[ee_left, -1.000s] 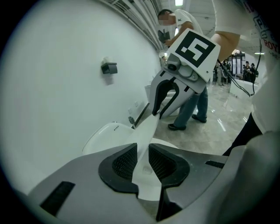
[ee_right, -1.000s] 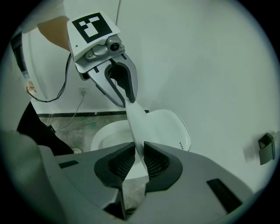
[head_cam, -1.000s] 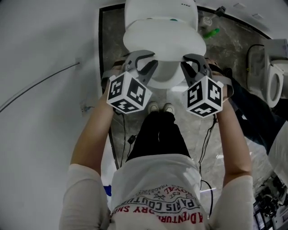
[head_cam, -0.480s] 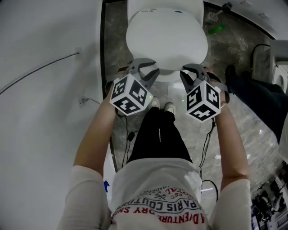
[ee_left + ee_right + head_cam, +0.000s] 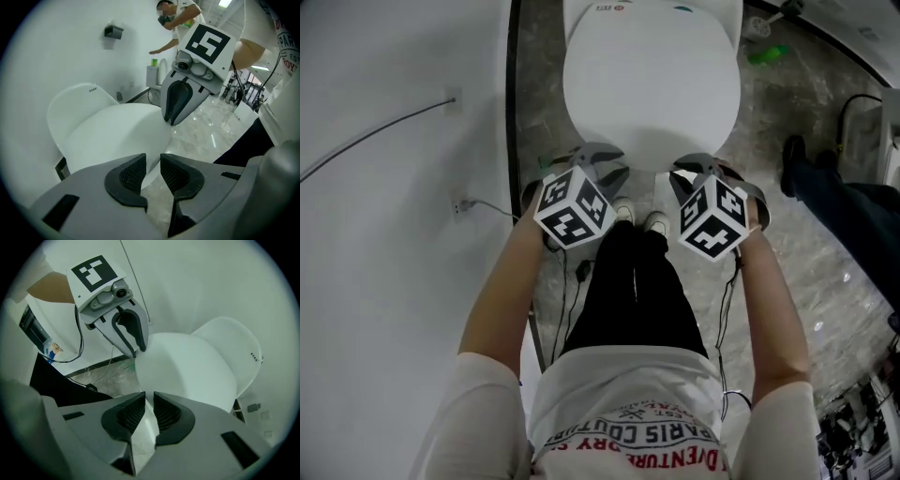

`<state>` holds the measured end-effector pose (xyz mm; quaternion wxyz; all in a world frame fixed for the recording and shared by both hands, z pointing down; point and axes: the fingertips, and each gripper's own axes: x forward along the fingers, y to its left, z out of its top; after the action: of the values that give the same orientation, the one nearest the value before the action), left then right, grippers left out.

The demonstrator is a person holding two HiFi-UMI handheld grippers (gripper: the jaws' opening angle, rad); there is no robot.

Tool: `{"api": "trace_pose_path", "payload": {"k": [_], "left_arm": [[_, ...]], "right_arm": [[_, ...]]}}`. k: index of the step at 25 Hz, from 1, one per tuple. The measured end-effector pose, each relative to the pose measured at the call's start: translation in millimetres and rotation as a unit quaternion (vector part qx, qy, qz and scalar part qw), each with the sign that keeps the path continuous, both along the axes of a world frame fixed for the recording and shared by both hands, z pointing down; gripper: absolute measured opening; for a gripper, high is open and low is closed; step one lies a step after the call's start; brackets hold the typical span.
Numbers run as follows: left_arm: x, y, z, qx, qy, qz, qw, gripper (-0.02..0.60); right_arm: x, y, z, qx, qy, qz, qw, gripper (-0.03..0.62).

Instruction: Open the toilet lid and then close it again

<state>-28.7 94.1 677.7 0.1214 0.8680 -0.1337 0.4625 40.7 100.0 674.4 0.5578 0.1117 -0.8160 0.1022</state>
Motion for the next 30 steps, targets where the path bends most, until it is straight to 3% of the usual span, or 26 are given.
{"api": "trace_pose_path", "payload": {"k": [8, 18, 26, 30], "left_arm": [[-5.4, 9.3, 70.0, -0.014, 0.025, -0.088, 0.9957, 0.06], [-4.0, 15.5, 135.5, 0.017, 0.001, -0.114, 0.9933, 0.051], [-6.4, 11.2, 150.6, 0.039, 0.0, -0.147, 0.9884, 0.021], [-7.3, 8.9, 140.0, 0.022, 0.004, -0.17, 0.9852, 0.021]], "right_arm": [[-2.3, 16.5, 71.9, -0.008, 0.0, 0.008, 1.0, 0.043], [0.4, 19.0, 137.5, -0.01, 0.005, 0.051, 0.999, 0.026], [0.3, 17.2, 156.3, 0.001, 0.004, 0.061, 0.998, 0.025], [1.2, 14.7, 143.2, -0.003, -0.013, 0.092, 0.996, 0.025]]}}
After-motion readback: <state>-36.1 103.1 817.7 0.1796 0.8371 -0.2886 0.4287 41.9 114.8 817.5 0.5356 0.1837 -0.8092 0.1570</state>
